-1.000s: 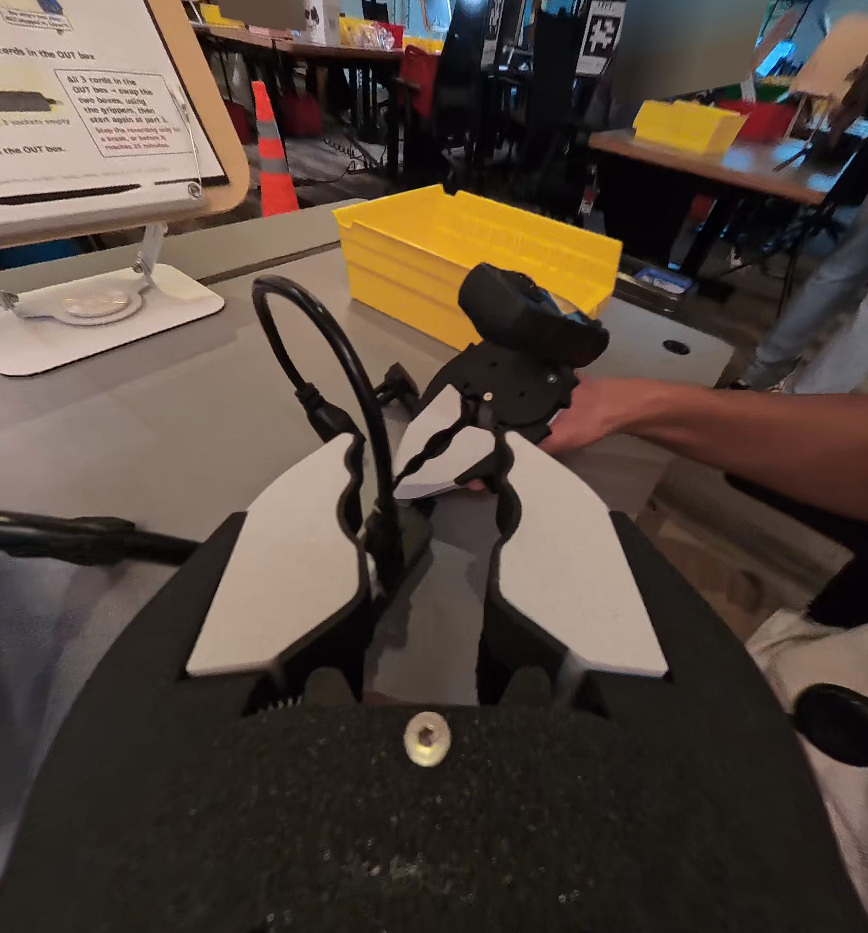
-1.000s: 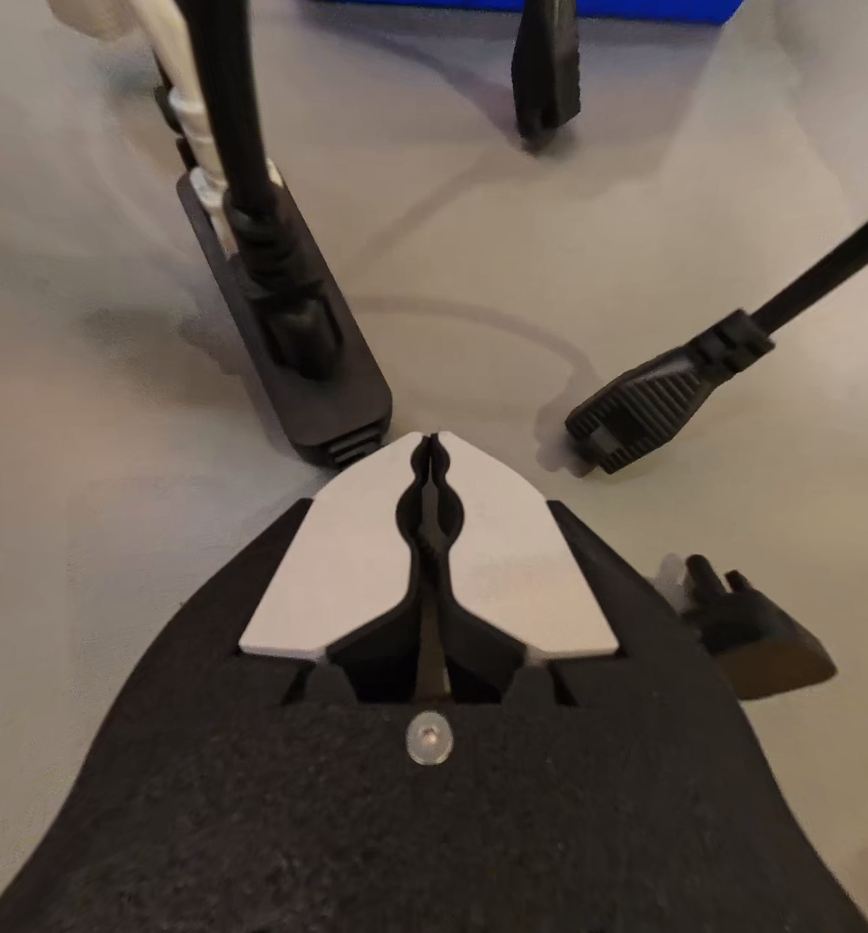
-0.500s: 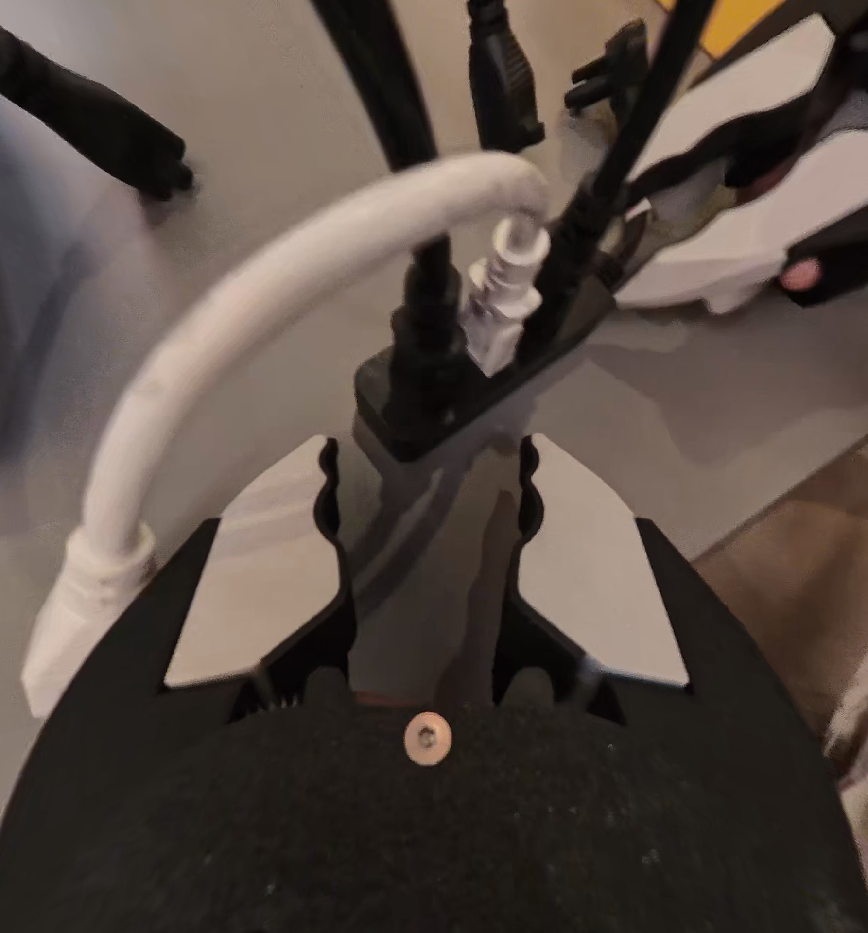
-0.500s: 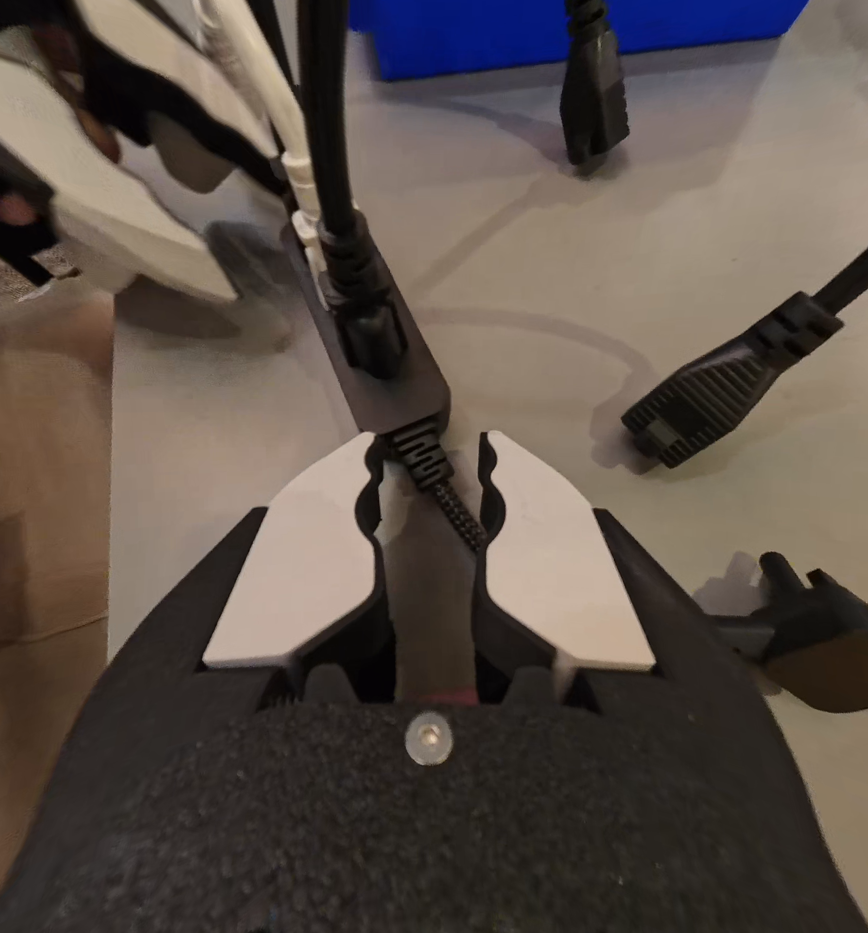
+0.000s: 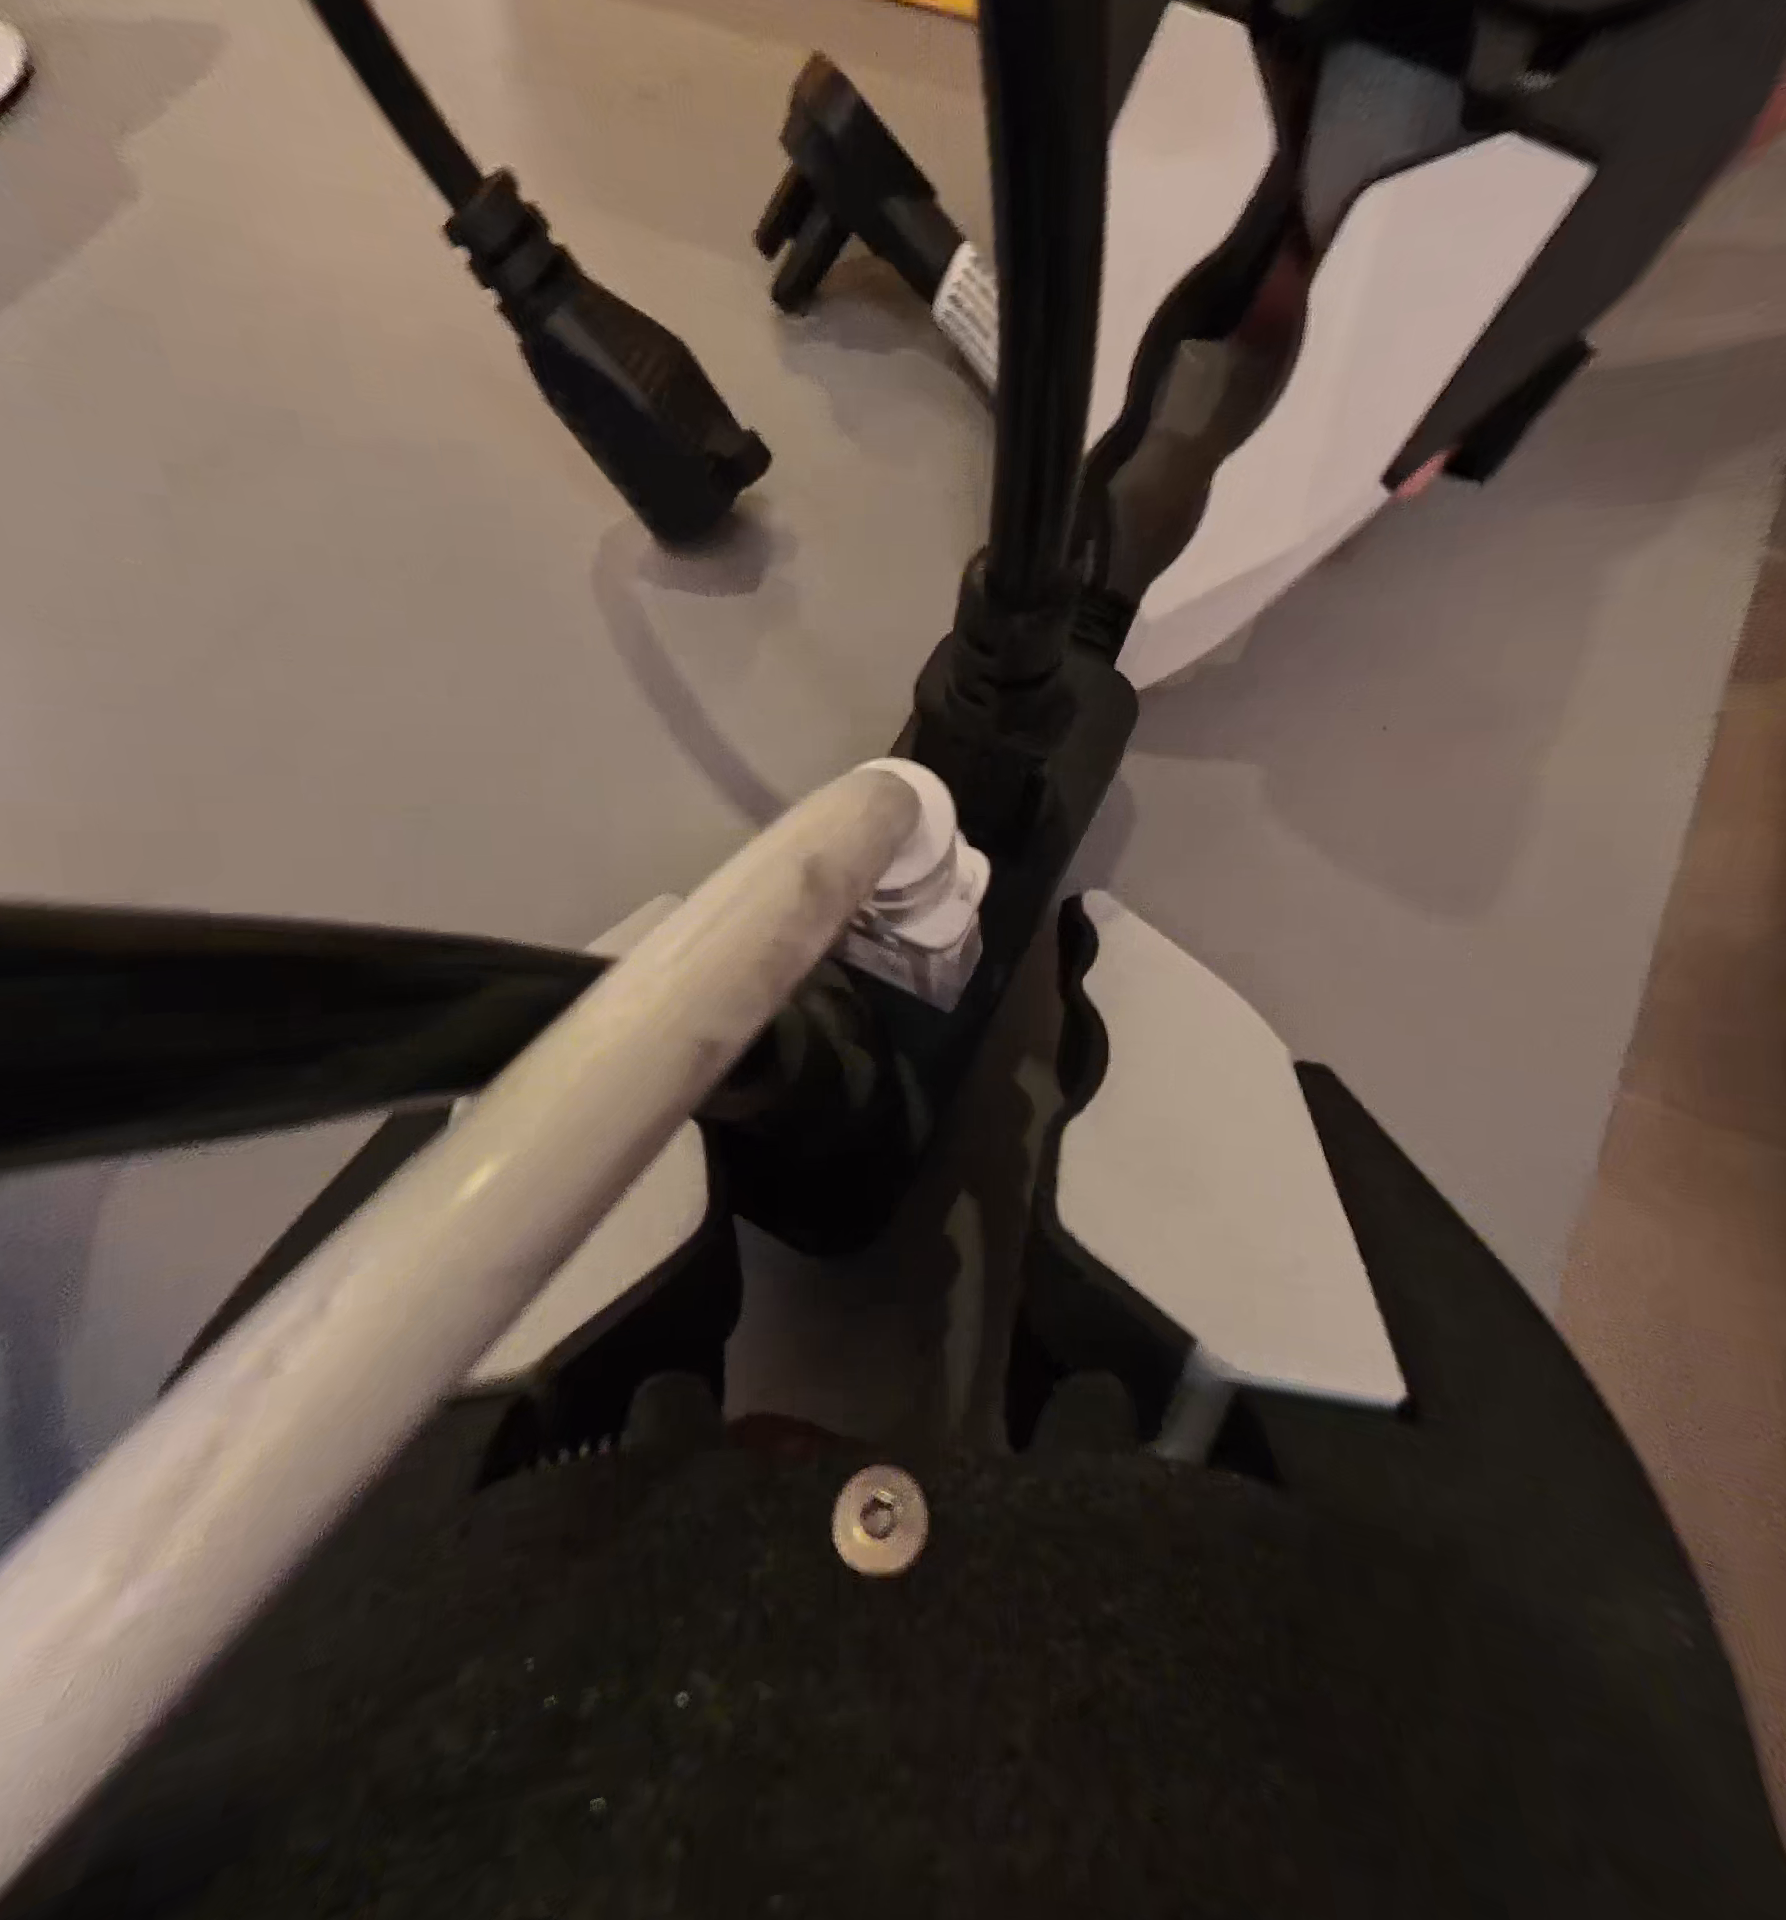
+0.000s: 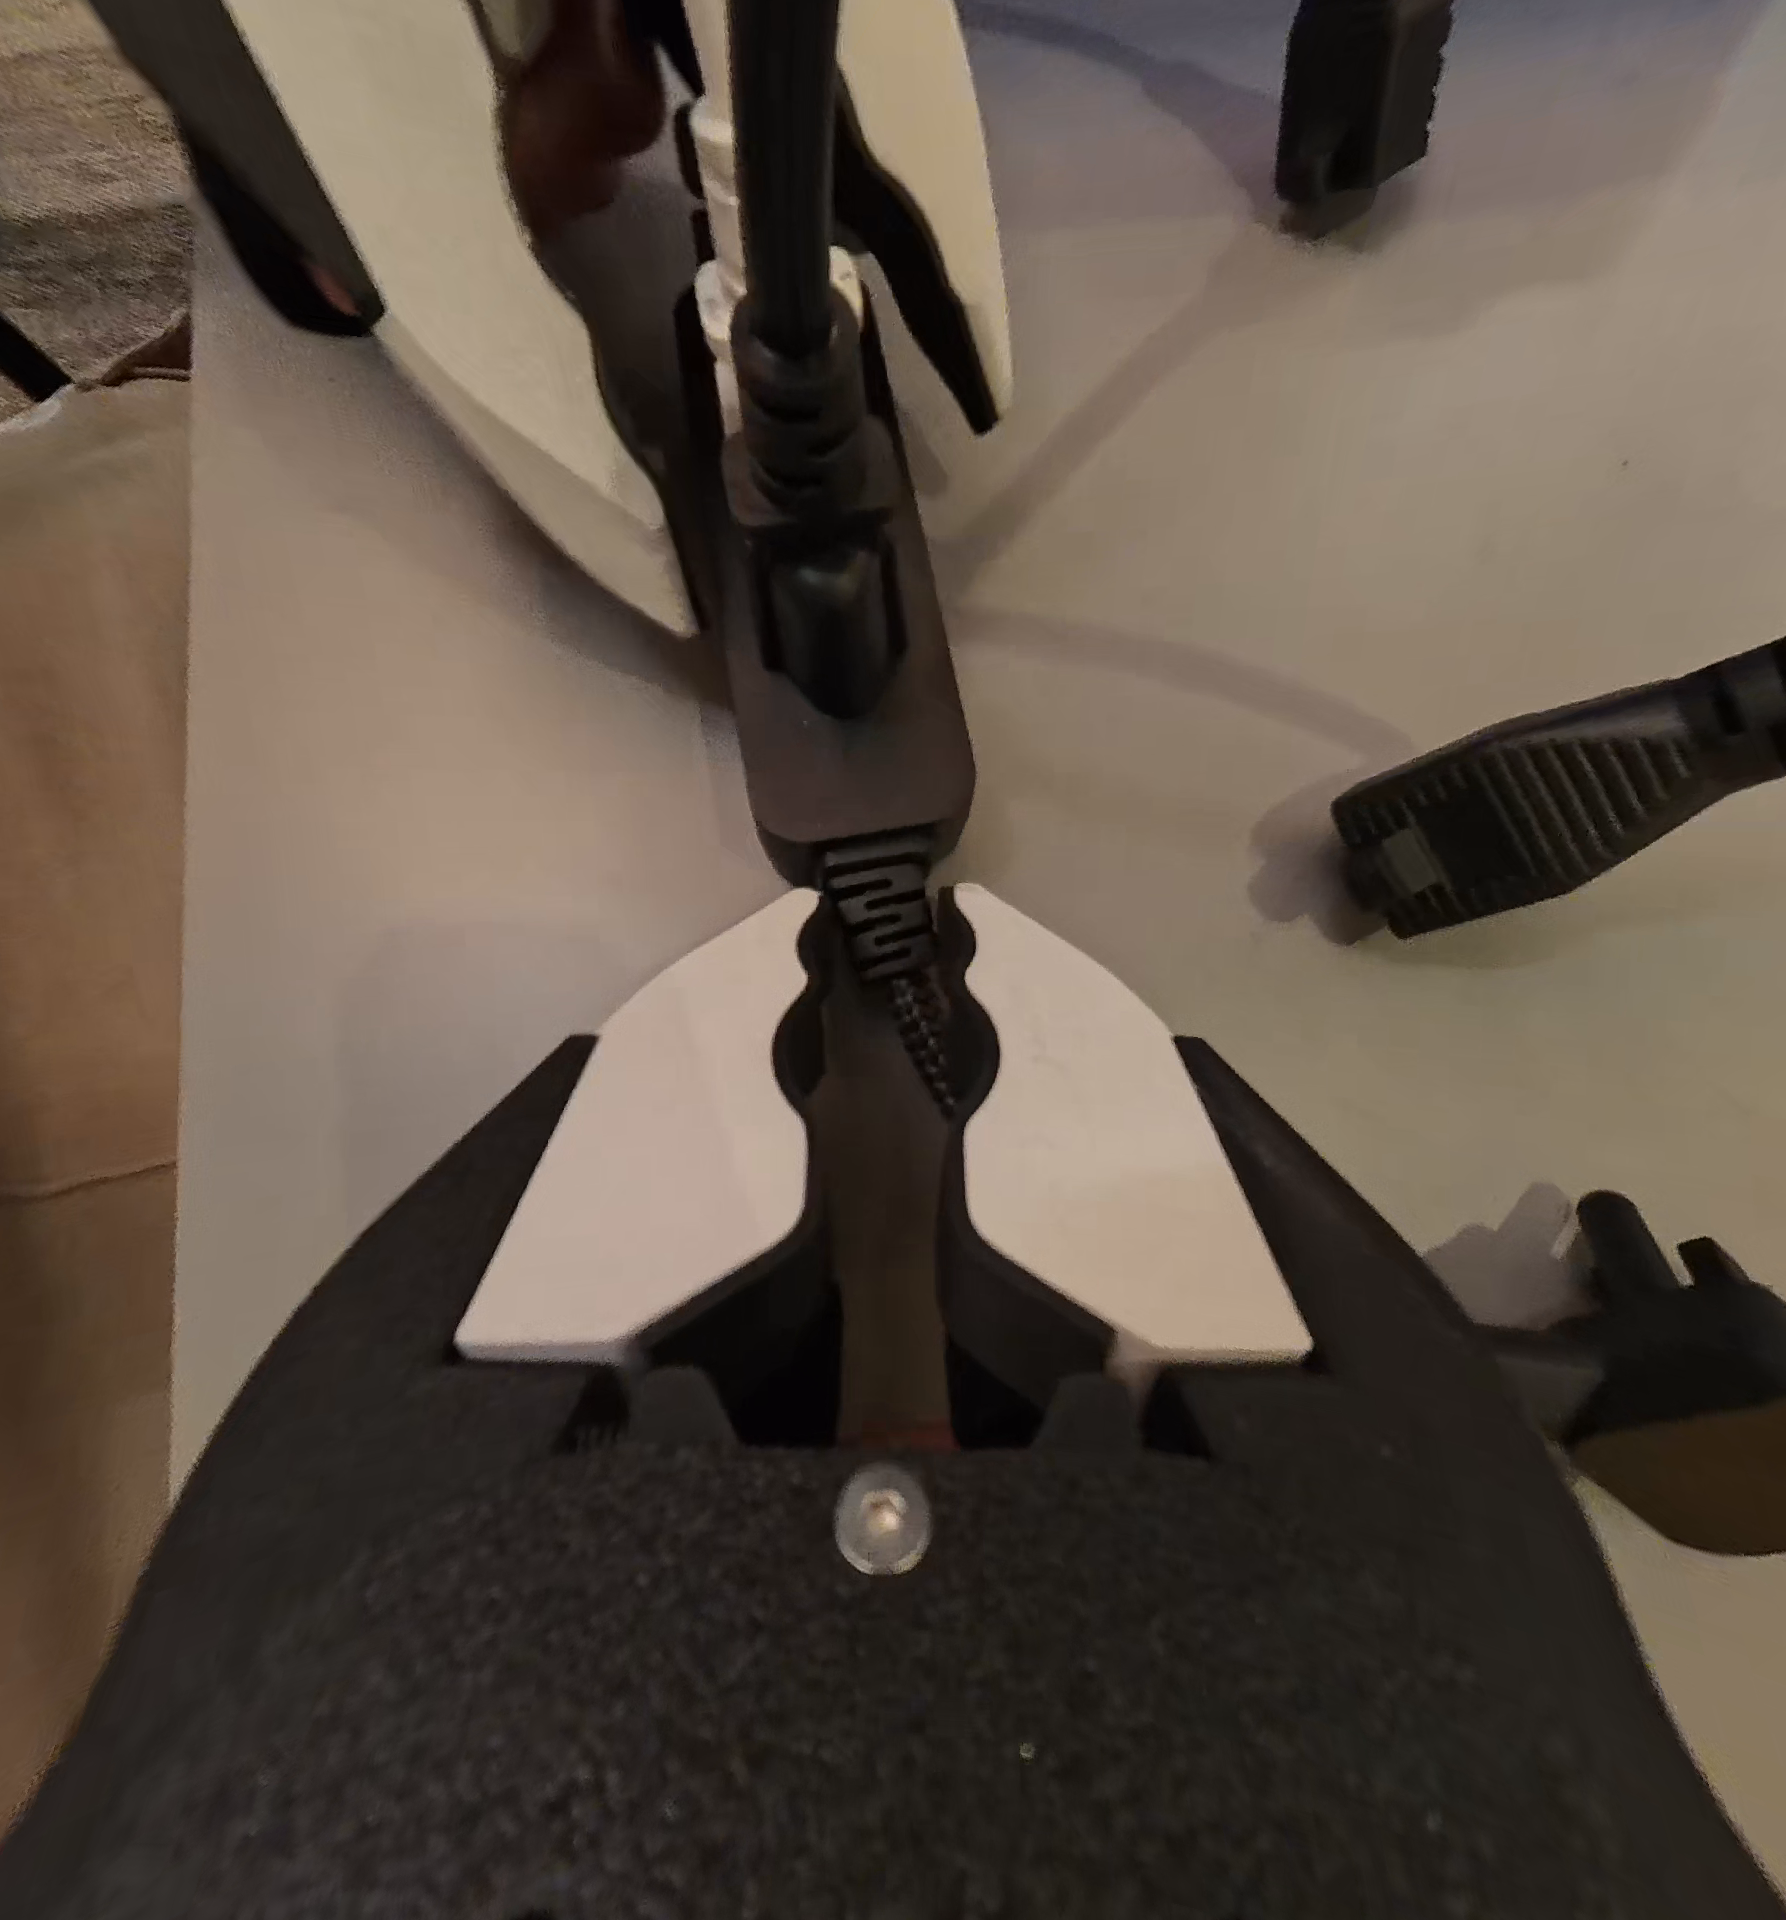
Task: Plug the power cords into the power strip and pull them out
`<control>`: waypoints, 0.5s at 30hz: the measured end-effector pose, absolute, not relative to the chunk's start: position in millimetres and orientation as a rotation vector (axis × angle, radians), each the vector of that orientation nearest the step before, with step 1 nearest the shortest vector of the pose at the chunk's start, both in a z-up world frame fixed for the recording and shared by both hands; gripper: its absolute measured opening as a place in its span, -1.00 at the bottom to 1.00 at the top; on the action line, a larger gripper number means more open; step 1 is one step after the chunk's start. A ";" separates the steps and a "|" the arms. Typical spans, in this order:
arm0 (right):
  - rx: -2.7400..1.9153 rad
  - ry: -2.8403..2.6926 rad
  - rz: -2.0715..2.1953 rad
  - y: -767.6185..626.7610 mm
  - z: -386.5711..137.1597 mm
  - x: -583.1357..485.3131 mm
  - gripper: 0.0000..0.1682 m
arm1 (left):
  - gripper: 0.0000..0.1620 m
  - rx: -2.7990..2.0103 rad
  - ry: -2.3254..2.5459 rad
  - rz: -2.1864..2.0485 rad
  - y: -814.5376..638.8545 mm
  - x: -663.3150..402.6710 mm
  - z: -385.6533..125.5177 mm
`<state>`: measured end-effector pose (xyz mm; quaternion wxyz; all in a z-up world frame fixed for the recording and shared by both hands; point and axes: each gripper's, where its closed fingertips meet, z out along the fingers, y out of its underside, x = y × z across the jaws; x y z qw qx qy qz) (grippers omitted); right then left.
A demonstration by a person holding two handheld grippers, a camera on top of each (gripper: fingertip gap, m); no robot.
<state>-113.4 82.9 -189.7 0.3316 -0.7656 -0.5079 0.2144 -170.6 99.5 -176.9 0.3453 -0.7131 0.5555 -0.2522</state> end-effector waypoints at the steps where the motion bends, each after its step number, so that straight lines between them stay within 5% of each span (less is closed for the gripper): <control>1: -1.999 -1.335 0.575 82.2 -189.5 -112.2 -0.79 | -0.26 -1.836 1.470 -0.684 98.3 -169.5 -176.5; 6: -2.010 -1.327 0.580 84.8 -189.9 -109.6 -0.78 | -0.43 -1.802 1.572 -0.736 93.9 -171.8 -176.8; 15: -1.977 -1.274 0.677 83.7 -176.3 -112.1 -0.71 | -0.40 -1.796 1.514 -0.728 99.6 -168.1 -176.6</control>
